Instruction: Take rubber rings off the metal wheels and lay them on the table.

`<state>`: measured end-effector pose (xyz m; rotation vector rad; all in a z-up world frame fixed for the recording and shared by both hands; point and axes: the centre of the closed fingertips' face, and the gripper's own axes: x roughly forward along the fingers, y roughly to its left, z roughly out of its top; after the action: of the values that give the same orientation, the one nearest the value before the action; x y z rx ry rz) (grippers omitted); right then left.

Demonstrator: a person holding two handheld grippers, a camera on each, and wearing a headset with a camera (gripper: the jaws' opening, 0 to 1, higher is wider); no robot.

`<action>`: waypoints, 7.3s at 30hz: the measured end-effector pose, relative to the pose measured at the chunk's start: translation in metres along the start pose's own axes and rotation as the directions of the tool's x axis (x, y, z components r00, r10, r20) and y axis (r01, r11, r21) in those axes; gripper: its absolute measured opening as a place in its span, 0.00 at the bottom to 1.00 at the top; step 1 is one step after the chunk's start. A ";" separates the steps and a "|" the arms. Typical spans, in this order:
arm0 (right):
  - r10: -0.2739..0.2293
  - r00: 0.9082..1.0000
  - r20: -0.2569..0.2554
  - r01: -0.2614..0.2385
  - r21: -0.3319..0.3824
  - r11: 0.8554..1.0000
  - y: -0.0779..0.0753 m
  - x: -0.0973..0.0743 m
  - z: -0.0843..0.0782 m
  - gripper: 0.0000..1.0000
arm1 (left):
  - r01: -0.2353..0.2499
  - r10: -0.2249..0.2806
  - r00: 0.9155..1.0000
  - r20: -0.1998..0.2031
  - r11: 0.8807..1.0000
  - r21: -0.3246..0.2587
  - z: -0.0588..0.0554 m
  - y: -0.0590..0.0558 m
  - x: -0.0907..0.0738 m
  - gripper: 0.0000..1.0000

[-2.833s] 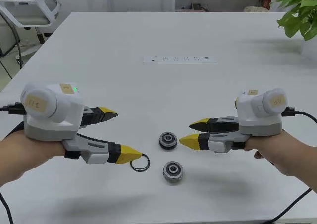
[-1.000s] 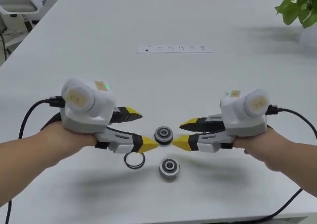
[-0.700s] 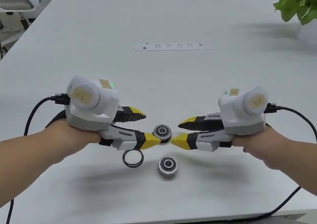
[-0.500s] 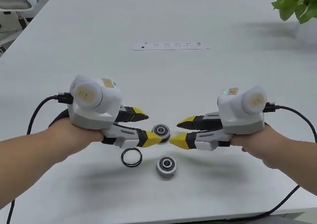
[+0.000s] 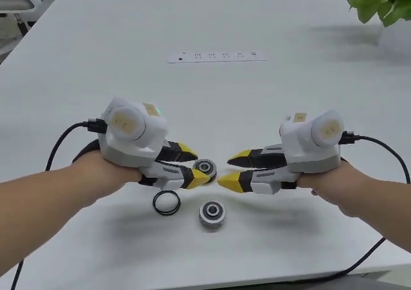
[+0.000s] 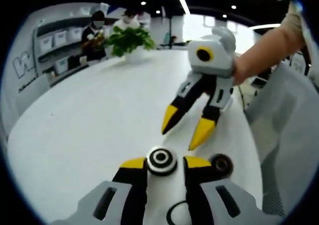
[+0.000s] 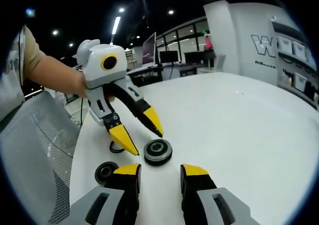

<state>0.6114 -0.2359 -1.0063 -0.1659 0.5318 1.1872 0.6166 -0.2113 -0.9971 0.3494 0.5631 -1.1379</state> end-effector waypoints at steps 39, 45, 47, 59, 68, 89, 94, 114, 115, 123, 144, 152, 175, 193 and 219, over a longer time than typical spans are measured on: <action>0.011 1.000 -0.016 -0.012 -0.055 0.998 0.004 0.029 0.008 0.29 | -0.082 0.082 0.997 0.004 0.997 0.000 0.001 0.004 0.006 0.13; 0.010 1.000 -0.019 -0.011 -0.071 0.997 0.005 0.034 0.008 0.28 | -0.085 0.085 0.996 0.006 0.996 -0.002 0.000 0.005 0.006 0.13; 0.008 1.000 -0.020 -0.009 -0.075 0.997 0.005 0.034 0.008 0.28 | -0.087 0.087 0.996 0.006 0.996 -0.003 0.000 0.005 0.006 0.13; -0.010 0.999 -0.041 0.005 -0.109 0.994 0.003 0.028 0.003 0.23 | -0.098 0.098 0.995 0.013 0.995 -0.012 -0.001 0.008 0.007 0.13; -0.019 0.998 -0.053 0.012 -0.128 0.992 0.002 0.026 0.002 0.21 | -0.104 0.105 0.994 0.012 0.994 -0.012 -0.002 0.008 0.007 0.13; -0.035 0.996 -0.077 0.026 -0.119 0.993 0.001 0.019 -0.004 0.05 | -0.113 0.113 0.994 0.011 0.993 -0.027 -0.002 0.008 0.007 0.13; -0.039 0.996 -0.076 0.031 -0.101 0.994 -0.001 0.019 -0.004 0.03 | -0.115 0.115 0.993 0.009 0.993 -0.028 -0.002 0.008 0.007 0.13; -0.075 0.993 -0.092 0.068 -0.084 0.994 -0.003 0.017 -0.004 0.00 | -0.128 0.128 0.992 0.000 0.992 -0.015 -0.002 0.008 0.007 0.13; -0.077 0.993 -0.093 0.070 -0.081 0.994 -0.003 0.017 -0.004 0.00 | -0.129 0.129 0.992 -0.001 0.992 -0.015 -0.002 0.008 0.007 0.13; -0.089 0.991 -0.098 0.083 -0.062 0.995 -0.004 0.015 -0.004 0.00 | -0.132 0.132 0.991 -0.005 0.991 -0.010 -0.002 0.008 0.007 0.13; -0.096 0.995 -0.009 0.095 0.257 0.962 -0.009 0.012 0.007 0.00 | -0.146 0.146 0.989 -0.008 0.989 -0.023 -0.002 0.008 0.007 0.12; -0.090 0.995 0.036 0.073 0.337 0.939 -0.003 0.010 0.012 0.00 | -0.157 0.157 0.988 -0.011 0.987 -0.024 -0.002 0.007 0.007 0.12; -0.047 0.996 0.072 0.019 0.351 0.936 0.007 0.015 0.021 0.00 | -0.166 0.166 0.986 -0.012 0.986 -0.020 -0.002 0.007 0.008 0.12; -0.040 0.995 0.087 0.006 0.360 0.933 0.001 0.012 0.022 0.00 | -0.166 0.166 0.986 0.002 0.986 -0.024 -0.001 0.006 0.008 0.13; -0.029 0.992 0.123 -0.021 0.389 0.921 0.004 0.008 0.032 0.00 | -0.111 0.110 0.991 0.074 0.994 0.020 0.018 -0.007 -0.016 0.25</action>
<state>0.6201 -0.2147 -0.9819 0.2494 0.6439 1.0567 0.6095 -0.2116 -0.9735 0.3546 0.4611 -1.0470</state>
